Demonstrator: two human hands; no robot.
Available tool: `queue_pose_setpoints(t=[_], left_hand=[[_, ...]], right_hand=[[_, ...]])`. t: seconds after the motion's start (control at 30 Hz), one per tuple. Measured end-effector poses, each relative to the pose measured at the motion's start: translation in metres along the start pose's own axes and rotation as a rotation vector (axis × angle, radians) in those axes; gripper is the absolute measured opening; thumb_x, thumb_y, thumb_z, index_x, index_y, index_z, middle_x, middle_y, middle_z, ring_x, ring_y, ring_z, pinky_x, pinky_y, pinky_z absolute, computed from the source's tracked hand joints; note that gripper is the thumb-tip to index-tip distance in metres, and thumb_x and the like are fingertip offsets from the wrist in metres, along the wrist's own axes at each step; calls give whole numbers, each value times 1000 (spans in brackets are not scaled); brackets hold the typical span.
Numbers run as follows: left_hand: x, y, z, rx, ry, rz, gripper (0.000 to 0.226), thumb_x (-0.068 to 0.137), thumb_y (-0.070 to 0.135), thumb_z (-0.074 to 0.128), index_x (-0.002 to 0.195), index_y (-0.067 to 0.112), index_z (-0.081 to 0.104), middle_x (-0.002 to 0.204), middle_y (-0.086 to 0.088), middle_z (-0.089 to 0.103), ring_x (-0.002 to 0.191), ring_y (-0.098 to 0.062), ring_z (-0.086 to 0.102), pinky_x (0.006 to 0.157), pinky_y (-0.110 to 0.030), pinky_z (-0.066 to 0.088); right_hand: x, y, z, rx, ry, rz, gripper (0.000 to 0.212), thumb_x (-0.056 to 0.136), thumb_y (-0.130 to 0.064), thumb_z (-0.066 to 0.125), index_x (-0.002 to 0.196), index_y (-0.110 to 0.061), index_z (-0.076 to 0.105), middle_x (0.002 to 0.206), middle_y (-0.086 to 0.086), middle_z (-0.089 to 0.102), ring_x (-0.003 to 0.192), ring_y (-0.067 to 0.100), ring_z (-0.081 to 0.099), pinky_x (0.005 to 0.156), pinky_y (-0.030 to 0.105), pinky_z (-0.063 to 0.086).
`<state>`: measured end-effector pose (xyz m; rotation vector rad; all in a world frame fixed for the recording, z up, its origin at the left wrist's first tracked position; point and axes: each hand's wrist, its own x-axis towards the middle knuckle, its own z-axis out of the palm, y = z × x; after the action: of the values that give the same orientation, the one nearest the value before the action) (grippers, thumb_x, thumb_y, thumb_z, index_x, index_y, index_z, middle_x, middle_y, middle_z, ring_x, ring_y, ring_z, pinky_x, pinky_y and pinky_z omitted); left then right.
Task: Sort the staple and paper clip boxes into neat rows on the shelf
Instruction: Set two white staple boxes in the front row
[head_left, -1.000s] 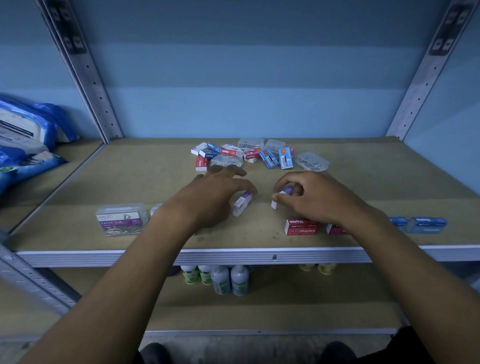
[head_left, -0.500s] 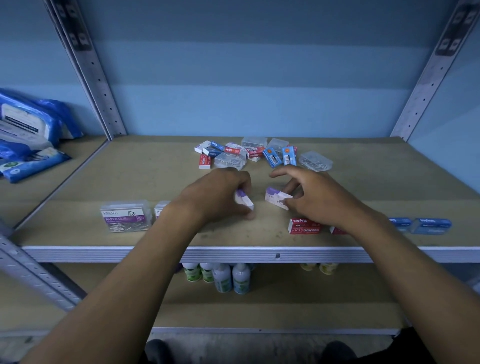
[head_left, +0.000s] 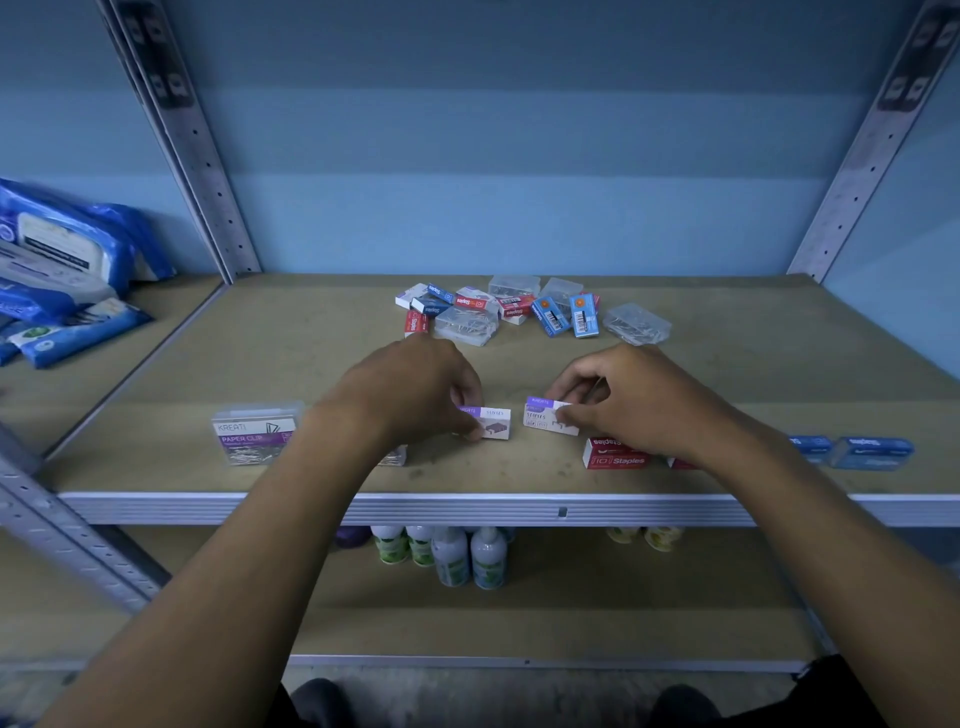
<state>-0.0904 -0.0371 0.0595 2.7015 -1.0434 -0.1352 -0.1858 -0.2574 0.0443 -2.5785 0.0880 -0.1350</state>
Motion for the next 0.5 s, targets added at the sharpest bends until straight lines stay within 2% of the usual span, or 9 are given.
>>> queue_pose_setpoints(t=[0.13,0.23,0.4,0.5], left_hand=[[-11,0,-4,21,9,-9,23,69,47,82,86,32,77,82,18,69,86,-8,62,77,-32,54],[-16,-1,-4,40,-5,-15,23,69,45,82,88,33,77,80,19,63,88,-9,61,79,-32,53],[-22,-4,-4,33,-51,-12,28,67,49,82,90,34,77,86,16,68,90,-10,61,81,-32,53],[-24,-4,-5,28,-74,4,28,68,48,82,91,33,77,86,14,70,89,-10,62,80,-30,53]], right_hand=[[-4,-8,1,6,-62,-34,11,82,-26,80,92,-31,78,78,-14,74,72,-7,66,65,12,51],[-8,-12,0,3,-101,-48,11,82,-25,81,91,-30,78,79,-14,74,72,-7,66,65,10,50],[-14,-14,-2,22,-152,-65,11,81,-25,81,89,-31,79,78,-16,74,71,-4,68,69,16,55],[-16,-15,-1,54,-168,-76,10,81,-24,81,88,-30,79,77,-15,75,70,3,70,66,19,57]])
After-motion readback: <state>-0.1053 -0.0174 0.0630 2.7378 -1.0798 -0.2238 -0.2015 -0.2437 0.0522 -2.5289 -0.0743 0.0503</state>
